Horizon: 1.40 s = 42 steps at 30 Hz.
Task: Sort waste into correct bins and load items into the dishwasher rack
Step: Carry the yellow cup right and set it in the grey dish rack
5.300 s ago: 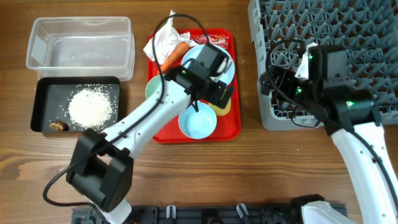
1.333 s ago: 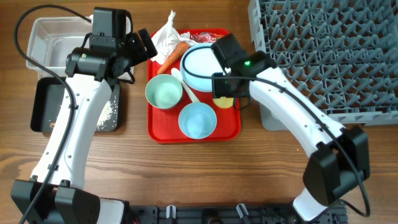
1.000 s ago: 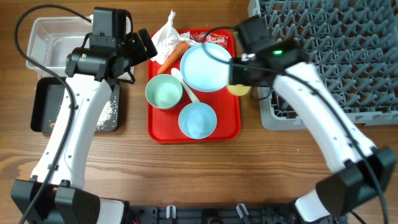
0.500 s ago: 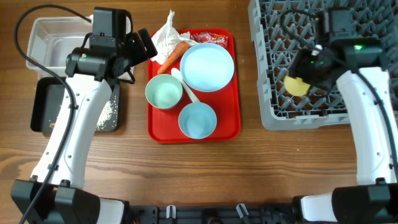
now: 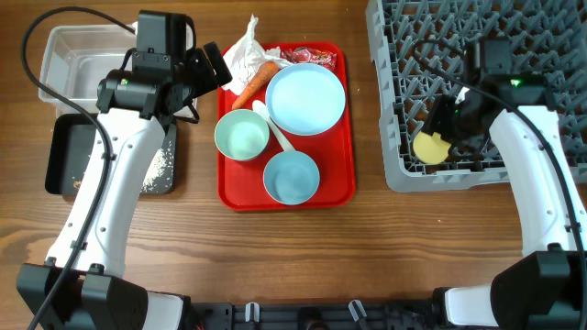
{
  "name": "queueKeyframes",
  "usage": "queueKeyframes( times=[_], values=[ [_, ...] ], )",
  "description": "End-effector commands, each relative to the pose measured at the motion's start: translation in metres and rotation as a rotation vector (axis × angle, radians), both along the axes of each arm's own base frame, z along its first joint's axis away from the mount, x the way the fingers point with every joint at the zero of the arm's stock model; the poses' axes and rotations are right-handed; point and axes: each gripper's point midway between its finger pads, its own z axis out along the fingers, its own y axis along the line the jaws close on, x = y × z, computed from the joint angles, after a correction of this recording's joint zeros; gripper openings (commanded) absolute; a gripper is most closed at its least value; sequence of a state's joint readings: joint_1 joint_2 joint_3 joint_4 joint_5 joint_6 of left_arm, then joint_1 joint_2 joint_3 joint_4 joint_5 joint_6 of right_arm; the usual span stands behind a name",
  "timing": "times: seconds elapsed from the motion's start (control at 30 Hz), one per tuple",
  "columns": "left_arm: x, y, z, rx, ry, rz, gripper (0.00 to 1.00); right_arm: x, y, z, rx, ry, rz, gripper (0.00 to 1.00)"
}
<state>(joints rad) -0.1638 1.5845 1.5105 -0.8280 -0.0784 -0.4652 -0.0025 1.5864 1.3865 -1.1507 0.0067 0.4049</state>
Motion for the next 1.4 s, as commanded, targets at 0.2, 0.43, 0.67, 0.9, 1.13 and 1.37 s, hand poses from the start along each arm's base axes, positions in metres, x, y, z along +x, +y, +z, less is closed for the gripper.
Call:
queueKeyframes(
  times=[0.2, 0.43, 0.67, 0.9, 1.13, 1.37],
  values=[
    [0.0, 0.004, -0.005, 0.02, 0.014, -0.002, 1.0, -0.005, 0.009, -0.021, 0.042, 0.014, 0.027, 0.26],
    [0.0, 0.004, -0.006, 0.02, 0.018, -0.002, 1.0, -0.004, 0.01, -0.021, 0.042, 0.011, 0.027, 0.66],
    [0.0, 0.004, -0.006, 0.02, 0.018, -0.002, 1.0, -0.002, 0.01, -0.018, 0.042, 0.002, 0.028, 0.78],
    [0.0, 0.004, -0.006, 0.02, 0.018, -0.002, 1.0, 0.005, 0.01, 0.007, 0.035, -0.041, 0.054, 0.8],
    [0.0, 0.004, -0.006, 0.02, 0.018, -0.002, 1.0, 0.021, 0.024, 0.07, 0.086, -0.167, 0.158, 0.82],
    [0.0, 0.004, -0.006, 0.02, 0.018, -0.002, 1.0, 0.033, 0.077, 0.111, 0.186, -0.292, 0.337, 0.85]
  ],
)
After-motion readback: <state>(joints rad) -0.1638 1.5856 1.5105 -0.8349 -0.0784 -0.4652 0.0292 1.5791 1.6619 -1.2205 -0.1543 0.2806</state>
